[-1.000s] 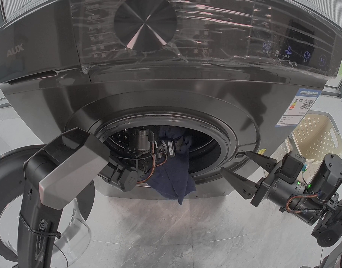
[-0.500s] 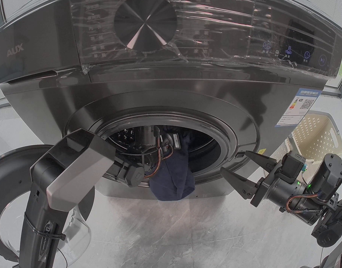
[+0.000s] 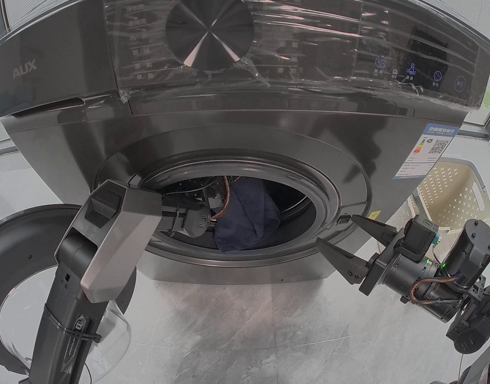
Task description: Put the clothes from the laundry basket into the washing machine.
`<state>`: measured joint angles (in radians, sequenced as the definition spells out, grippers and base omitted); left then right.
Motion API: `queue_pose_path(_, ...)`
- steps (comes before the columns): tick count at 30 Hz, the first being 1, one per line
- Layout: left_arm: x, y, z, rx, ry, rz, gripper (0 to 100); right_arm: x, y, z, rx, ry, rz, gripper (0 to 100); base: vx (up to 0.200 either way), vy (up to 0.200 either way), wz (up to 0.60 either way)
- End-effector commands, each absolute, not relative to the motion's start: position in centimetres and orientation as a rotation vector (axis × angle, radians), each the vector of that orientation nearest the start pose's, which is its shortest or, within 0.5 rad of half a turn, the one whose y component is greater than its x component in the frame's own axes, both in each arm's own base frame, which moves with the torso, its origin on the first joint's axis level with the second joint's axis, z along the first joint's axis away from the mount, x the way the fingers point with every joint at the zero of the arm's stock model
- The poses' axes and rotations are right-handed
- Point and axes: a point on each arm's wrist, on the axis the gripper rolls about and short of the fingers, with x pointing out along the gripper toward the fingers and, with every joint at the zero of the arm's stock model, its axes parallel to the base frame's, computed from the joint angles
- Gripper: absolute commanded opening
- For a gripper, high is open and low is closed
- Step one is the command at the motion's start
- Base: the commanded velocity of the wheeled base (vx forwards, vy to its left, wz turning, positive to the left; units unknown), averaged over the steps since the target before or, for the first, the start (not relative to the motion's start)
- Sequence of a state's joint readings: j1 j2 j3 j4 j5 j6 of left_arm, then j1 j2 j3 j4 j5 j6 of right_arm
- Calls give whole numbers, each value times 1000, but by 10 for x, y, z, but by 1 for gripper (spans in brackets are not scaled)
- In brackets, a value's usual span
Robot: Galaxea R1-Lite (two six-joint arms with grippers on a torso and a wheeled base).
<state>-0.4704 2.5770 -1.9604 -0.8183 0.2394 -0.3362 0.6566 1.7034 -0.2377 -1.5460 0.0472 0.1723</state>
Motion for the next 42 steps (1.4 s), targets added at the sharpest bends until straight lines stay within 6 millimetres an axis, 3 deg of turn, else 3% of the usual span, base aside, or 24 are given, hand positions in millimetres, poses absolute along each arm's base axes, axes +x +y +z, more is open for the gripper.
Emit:
queue_pose_path(1, 486, -238, 148, -420, -193, -257, 0, 186, 144, 139, 189, -16, 709, 100, 0, 0, 0)
queue_pose_path(10, 487, -228, 162, -430, -233, -245, 0, 186, 144, 138, 188, -10, 710, 100, 0, 0, 0)
queue_pose_path(13, 485, -233, 152, -418, -204, -249, 0, 186, 144, 138, 188, -10, 710, 100, 0, 0, 0)
queue_pose_path(15, 478, -240, 133, -389, -126, -269, 0, 186, 145, 138, 188, -9, 710, 100, 0, 0, 0)
queue_pose_path(16, 475, -243, 127, -379, -100, -277, 100, 186, 144, 138, 188, -10, 710, 100, 0, 0, 0)
queue_pose_path(25, 457, -257, 88, -296, 33, -310, 100, 186, 144, 139, 189, -14, 709, 100, 0, 0, 0)
queue_pose_path(29, 448, -263, 80, -236, 66, -340, 100, 187, 144, 139, 189, -12, 710, 100, 0, 0, 0)
queue_pose_path(38, 433, -258, 65, -136, 178, -393, 100, 186, 143, 139, 188, -12, 712, 100, 0, 0, 0)
queue_pose_path(42, 429, -256, 48, -102, 246, -409, 100, 186, 144, 139, 189, -12, 713, 100, 0, 0, 0)
